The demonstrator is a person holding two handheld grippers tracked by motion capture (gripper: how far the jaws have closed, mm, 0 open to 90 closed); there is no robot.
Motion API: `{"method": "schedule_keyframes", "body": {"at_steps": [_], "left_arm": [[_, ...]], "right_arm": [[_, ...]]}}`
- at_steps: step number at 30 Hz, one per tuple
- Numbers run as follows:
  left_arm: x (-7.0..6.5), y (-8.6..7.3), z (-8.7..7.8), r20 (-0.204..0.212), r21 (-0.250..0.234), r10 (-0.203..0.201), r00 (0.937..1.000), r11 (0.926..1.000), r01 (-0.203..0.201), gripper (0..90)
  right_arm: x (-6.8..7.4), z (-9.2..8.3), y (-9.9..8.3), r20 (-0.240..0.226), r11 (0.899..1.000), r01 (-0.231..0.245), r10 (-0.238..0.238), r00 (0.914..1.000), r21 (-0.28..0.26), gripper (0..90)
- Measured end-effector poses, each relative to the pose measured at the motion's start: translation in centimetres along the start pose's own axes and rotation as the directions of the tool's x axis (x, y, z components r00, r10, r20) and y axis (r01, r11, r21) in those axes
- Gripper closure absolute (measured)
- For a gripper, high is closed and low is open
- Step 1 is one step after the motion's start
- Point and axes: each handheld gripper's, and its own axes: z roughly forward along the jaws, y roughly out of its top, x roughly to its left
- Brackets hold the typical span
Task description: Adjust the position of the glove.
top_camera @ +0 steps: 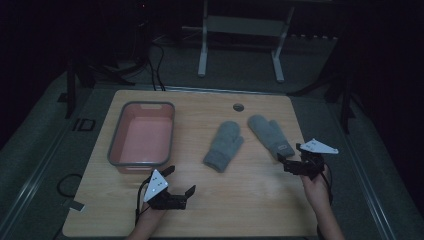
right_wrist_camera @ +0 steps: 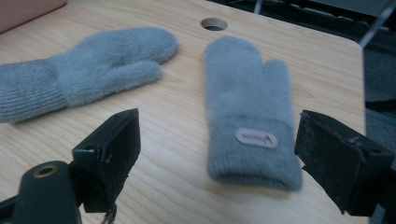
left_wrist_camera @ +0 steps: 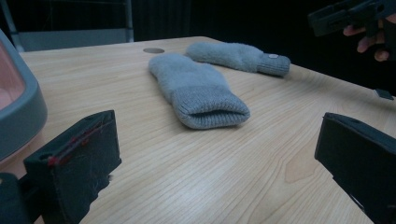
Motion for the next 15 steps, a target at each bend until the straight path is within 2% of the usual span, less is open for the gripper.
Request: {"method": "schedule_keyframes", "body": {"at_steps": [4,5,7,8,10,11,12,15], "left_arm": [[0.0,0.0,0.0,0.002,0.000,0.006,1.0000,1.0000,-0.006,0.3],[0.0,0.0,0.0,0.002,0.001,0.005,1.0000,1.0000,-0.005,0.3],[0.0,0.0,0.0,0.003,0.003,0.003,1.0000,1.0000,-0.003,0.3],[0.0,0.0,0.0,0.004,0.004,0.003,1.0000,1.0000,-0.003,0.3],[0.0,0.0,0.0,0.004,0.004,0.003,1.0000,1.0000,-0.003,0.3],[0.0,0.0,0.0,0.004,0.004,0.003,1.0000,1.0000,-0.003,0.4],[0.0,0.0,0.1,0.005,0.006,0.002,1.0000,1.0000,-0.002,0.3],[0.0,0.0,0.1,0.005,0.008,0.003,1.0000,1.0000,-0.003,0.3]], "right_arm": [[1.2,1.3,1.2,-0.055,0.999,0.039,-0.038,0.9978,0.014,14.3],[1.2,1.3,1.2,-0.055,0.999,0.039,-0.038,0.9978,0.014,14.3],[1.9,2.2,1.9,-0.103,0.998,0.050,-0.046,0.9936,0.030,14.2],[1.9,2.2,1.9,-0.103,0.998,0.050,-0.046,0.9936,0.030,14.2],[2.5,3.3,2.5,-0.153,0.999,0.039,-0.035,0.9876,0.022,14.1],[2.5,3.3,2.5,-0.153,0.999,0.039,-0.035,0.9876,0.022,14.1],[2.8,4.0,2.9,-0.185,0.999,0.039,-0.036,0.9821,0.013,14.0],[3.2,5.1,3.5,-0.228,0.999,0.034,-0.030,0.9732,0.012,14.0]]}}
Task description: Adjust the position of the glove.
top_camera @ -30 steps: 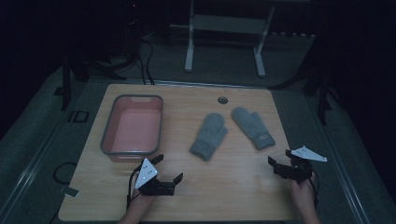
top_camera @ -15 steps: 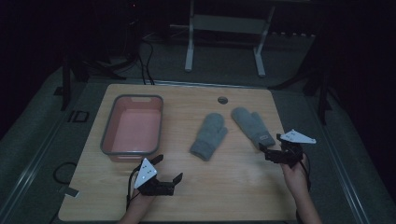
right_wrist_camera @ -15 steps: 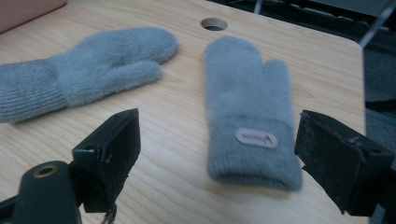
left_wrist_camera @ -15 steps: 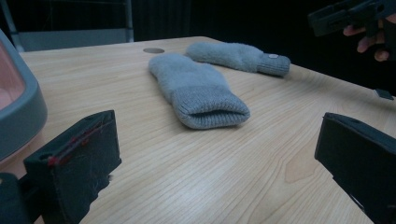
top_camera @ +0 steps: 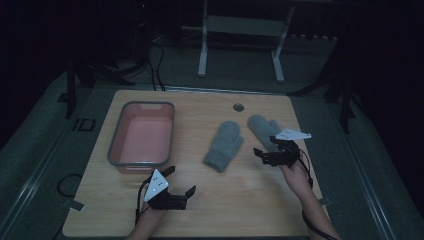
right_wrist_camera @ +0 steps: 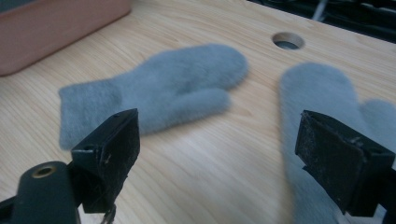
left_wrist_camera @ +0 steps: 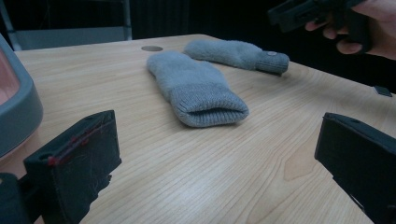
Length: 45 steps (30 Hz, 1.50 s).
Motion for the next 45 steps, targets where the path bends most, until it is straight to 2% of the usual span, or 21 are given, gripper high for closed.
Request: {"method": "schedule_keyframes", "body": {"at_steps": [3,6,8,9,11,15,17,20,21,23,26,33,34,37,38,39,40,41,42,43,45], "left_arm": [[0.0,0.0,0.0,0.003,0.000,0.002,1.0000,1.0000,-0.002,0.3],[-0.1,0.0,0.0,0.007,0.000,0.000,1.0000,1.0000,0.000,0.3],[-0.1,0.1,0.0,0.010,0.002,0.003,0.9999,1.0000,-0.003,0.3],[-0.1,0.1,0.0,0.012,0.004,0.004,0.9999,1.0000,-0.004,0.4],[-0.1,0.1,0.0,0.015,0.009,0.007,0.9999,0.9999,-0.007,0.3],[-0.1,0.0,0.2,0.019,0.026,0.000,0.9998,0.9997,-0.001,0.3],[-0.1,0.0,0.2,0.019,0.029,0.004,0.9998,0.9996,-0.004,0.4],[-0.2,0.1,0.1,0.020,0.023,0.006,0.9998,0.9997,-0.006,0.3],[-0.2,0.1,0.1,0.019,0.021,0.006,0.9998,0.9997,-0.007,0.3],[-0.2,0.1,0.0,0.020,0.022,0.005,0.9998,0.9997,-0.005,0.3],[-0.1,0.1,0.0,0.021,0.022,0.006,0.9998,0.9997,-0.006,0.3],[-0.1,0.1,-0.1,0.021,0.013,-0.002,0.9998,0.9999,0.002,0.3],[-0.2,0.1,-0.1,0.019,0.014,0.007,0.9998,0.9999,-0.007,0.3],[-0.2,0.1,-0.1,0.019,0.012,0.009,0.9998,0.9999,-0.009,0.3],[-0.3,0.1,-0.1,0.018,0.013,0.015,0.9997,0.9998,-0.015,0.3],[-0.3,0.1,-0.1,0.018,0.013,0.015,0.9997,0.9998,-0.015,0.3],[-0.3,0.1,-0.1,0.018,0.014,0.016,0.9997,0.9998,-0.016,0.4],[-0.3,0.1,-0.1,0.018,0.015,0.014,0.9997,0.9998,-0.014,0.4],[-0.2,0.1,-0.1,0.018,0.016,0.013,0.9998,0.9998,-0.014,0.4],[-0.2,0.1,-0.1,0.018,0.016,0.013,0.9998,0.9998,-0.013,0.4],[-0.2,0.1,-0.1,0.017,0.015,0.010,0.9998,0.9998,-0.011,0.3]], "right_arm": [[0.1,1.1,0.5,-0.037,1.000,-0.015,0.015,0.9992,-0.005,14.0],[0.3,2.0,0.8,-0.028,1.000,-0.011,0.011,0.9996,0.010,14.4],[0.5,2.8,1.0,-0.047,1.000,-0.001,0.001,0.9989,0.006,14.4],[0.7,3.7,1.1,-0.086,1.000,0.003,-0.001,0.9963,0.014,14.5],[1.0,4.7,1.3,-0.110,1.000,0.014,-0.013,0.9938,0.013,15.2],[1.7,6.1,1.7,-0.125,0.999,0.042,-0.041,0.9913,0.008,17.0],[2.4,7.5,2.2,-0.125,0.996,0.089,-0.085,0.9884,0.022,22.9],[2.7,8.8,2.7,-0.139,0.990,0.130,-0.122,0.9827,0.049,29.1],[2.7,8.8,2.7,-0.139,0.990,0.130,-0.122,0.9827,0.049,29.1],[2.7,10.4,3.1,-0.146,0.987,0.140,-0.128,0.9809,0.075,29.8],[2.5,11.6,3.4,-0.137,0.981,0.164,-0.150,0.9791,0.102,31.9],[1.9,13.4,3.2,-0.137,0.973,0.176,-0.156,0.9782,0.151,32.1],[1.8,14.0,2.8,-0.127,0.966,0.183,-0.162,0.9786,0.181,32.2],[1.7,14.4,2.4,-0.135,0.967,0.177,-0.154,0.9789,0.182,38.2],[1.6,14.5,2.2,-0.151,0.972,0.158,-0.132,0.9795,0.174,45.9],[1.6,14.5,2.2,-0.151,0.972,0.158,-0.132,0.9795,0.174,45.9],[1.5,14.5,2.1,-0.168,0.972,0.162,-0.133,0.9768,0.172,54.0],[1.6,14.5,2.2,-0.176,0.970,0.166,-0.134,0.9751,0.179,59.3],[1.6,14.5,2.2,-0.176,0.970,0.166,-0.134,0.9751,0.179,59.3],[1.8,14.3,2.5,-0.187,0.964,0.188,-0.153,0.9704,0.189,70.5],[2.0,14.3,2.6,-0.199,0.961,0.199,-0.160,0.9668,0.190,73.9]]}}
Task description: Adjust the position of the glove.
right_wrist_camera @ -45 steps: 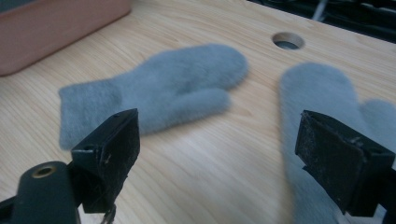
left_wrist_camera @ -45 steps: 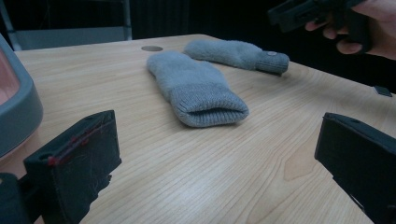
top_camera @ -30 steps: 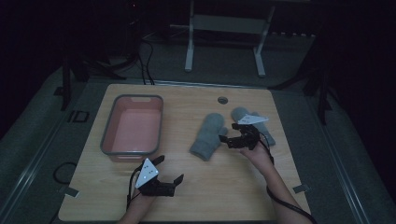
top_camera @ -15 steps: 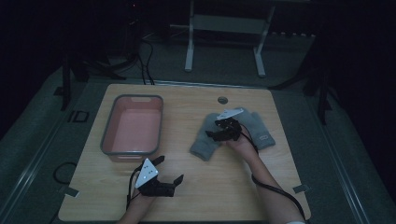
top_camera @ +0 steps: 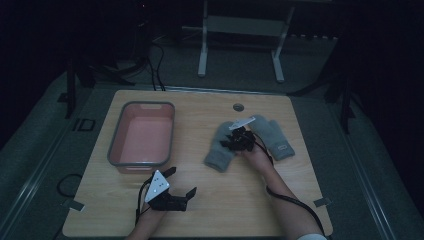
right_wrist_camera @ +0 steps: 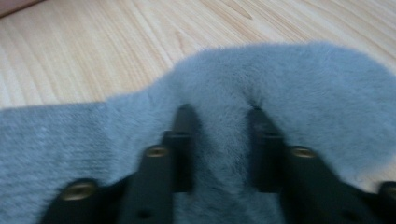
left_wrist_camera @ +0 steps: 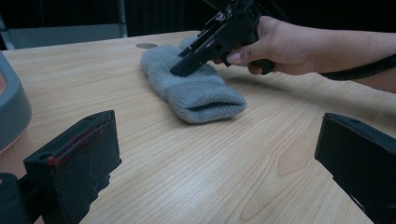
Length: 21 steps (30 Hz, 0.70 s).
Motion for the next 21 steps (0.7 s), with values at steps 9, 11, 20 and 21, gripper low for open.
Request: {"method": "schedule_keyframes", "body": {"at_steps": [9,11,20,21], "left_arm": [[0.1,0.0,0.0,-0.004,-0.002,0.000,1.0000,1.0000,0.000,0.4],[0.0,0.0,-0.1,-0.006,-0.007,-0.002,1.0000,1.0000,0.002,0.3],[0.0,0.1,-0.2,0.005,-0.026,-0.004,1.0000,0.9997,0.005,0.3],[0.0,0.1,-0.2,0.004,-0.024,-0.003,1.0000,0.9997,0.003,0.4]], "right_arm": [[2.7,-2.5,0.9,-0.134,0.997,0.055,-0.063,0.9891,-0.058,79.6],[3.6,-3.3,1.1,-0.167,0.994,0.077,-0.090,0.9818,-0.080,79.6],[6.6,-4.9,0.8,-0.233,0.983,0.130,-0.157,0.9596,-0.127,79.2],[6.6,-4.4,0.5,-0.240,0.985,0.129,-0.154,0.9585,-0.116,79.2]]}}
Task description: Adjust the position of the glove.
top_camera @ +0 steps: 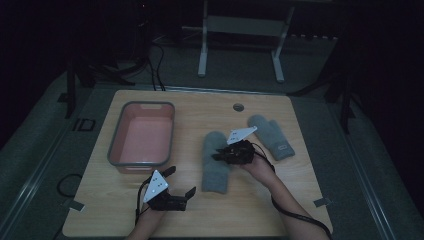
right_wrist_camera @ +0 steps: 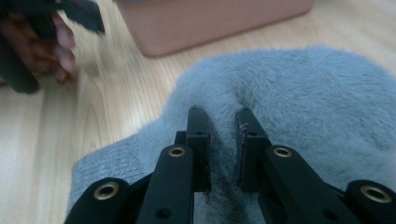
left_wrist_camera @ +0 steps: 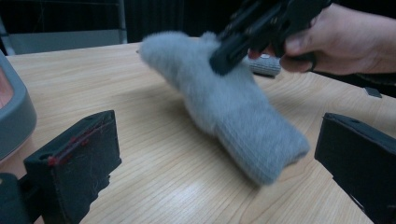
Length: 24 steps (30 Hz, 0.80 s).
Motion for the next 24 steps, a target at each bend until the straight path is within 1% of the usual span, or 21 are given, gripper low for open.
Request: {"method": "schedule_keyframes", "body": {"at_steps": [1,3,6,7,8,9,10,11,12,13,14,15,16,18,19,20,23,24], "left_arm": [[0.0,0.0,0.0,-0.001,0.003,0.004,1.0000,1.0000,-0.004,0.4],[0.0,0.0,0.0,-0.001,0.005,0.005,1.0000,1.0000,-0.005,0.4],[0.0,0.0,0.1,0.001,0.010,0.002,1.0000,0.9999,-0.002,0.3],[0.0,0.0,0.1,0.005,0.010,-0.006,1.0000,0.9999,0.006,0.4],[0.0,0.0,0.1,0.005,0.010,-0.006,1.0000,0.9999,0.006,0.4],[0.1,0.0,0.1,0.007,0.013,-0.009,0.9999,0.9999,0.009,0.4],[0.1,0.0,0.1,0.007,0.013,-0.009,0.9999,0.9999,0.009,0.4],[0.0,0.0,0.0,0.007,0.014,-0.008,0.9999,0.9999,0.008,0.4],[0.0,0.0,0.0,0.007,0.013,-0.009,0.9999,0.9999,0.009,0.4],[0.0,0.0,0.0,0.007,0.012,-0.009,0.9999,0.9999,0.009,0.4],[0.0,0.0,0.0,0.008,0.015,-0.009,0.9999,0.9998,0.009,0.4],[0.0,0.0,0.0,0.008,0.015,-0.009,0.9999,0.9998,0.009,0.3],[0.0,0.0,0.0,0.007,0.015,-0.008,0.9999,0.9998,0.008,0.4],[0.0,0.0,0.0,0.008,0.013,-0.008,0.9999,0.9999,0.007,0.3],[0.0,0.0,0.0,0.008,0.014,-0.007,0.9999,0.9999,0.007,0.4],[0.0,0.0,0.1,0.008,0.018,-0.007,0.9999,0.9998,0.006,0.4],[0.0,-0.1,0.1,0.009,0.018,-0.008,0.9999,0.9998,0.008,0.4],[0.0,-0.1,0.1,0.008,0.019,-0.006,1.0000,0.9998,0.006,0.4]], "right_arm": [[-0.3,0.8,-0.5,-0.013,1.000,-0.005,0.005,0.9999,0.014,79.0],[-0.7,1.5,-1.0,-0.022,0.999,-0.005,0.006,0.9997,0.036,78.3],[-1.2,2.6,-1.4,-0.009,0.997,-0.003,0.004,0.9999,0.080,72.7],[-1.3,3.0,-1.5,-0.013,0.996,-0.006,0.007,0.9999,0.089,69.5],[-1.5,3.1,-1.6,-0.018,0.996,-0.015,0.017,0.9997,0.091,63.8],[-1.6,3.2,-1.7,-0.016,0.996,-0.022,0.024,0.9996,0.088,56.2],[-1.6,3.2,-1.7,-0.016,0.996,-0.022,0.024,0.9996,0.088,56.2],[-1.6,3.1,-1.6,-0.011,0.996,-0.026,0.027,0.9996,0.088,52.1],[-1.4,2.8,-1.6,0.013,0.997,-0.011,0.010,0.9999,0.078,40.7],[-1.4,2.8,-1.6,0.013,0.997,-0.011,0.010,0.9999,0.078,40.7],[-1.3,2.3,-1.5,0.018,0.998,-0.014,0.013,0.9997,0.065,37.5],[-1.3,2.3,-1.5,0.018,0.998,-0.014,0.013,0.9997,0.065,37.5],[-1.2,1.7,-1.4,0.038,0.999,-0.018,0.016,0.9991,0.050,30.6],[-1.2,0.7,-1.4,0.048,0.999,-0.026,0.025,0.9985,0.023,29.4],[-1.3,0.2,-1.5,0.066,0.999,-0.034,0.034,0.9972,0.007,26.4],[-1.4,-0.3,-1.5,0.074,0.999,-0.043,0.043,0.9964,-0.003,24.6],[-1.7,-1.9,-1.6,0.144,0.998,-0.055,0.059,0.9879,-0.031,22.4],[-1.7,-1.9,-1.6,0.144,0.998,-0.055,0.059,0.9879,-0.031,22.4]]}}
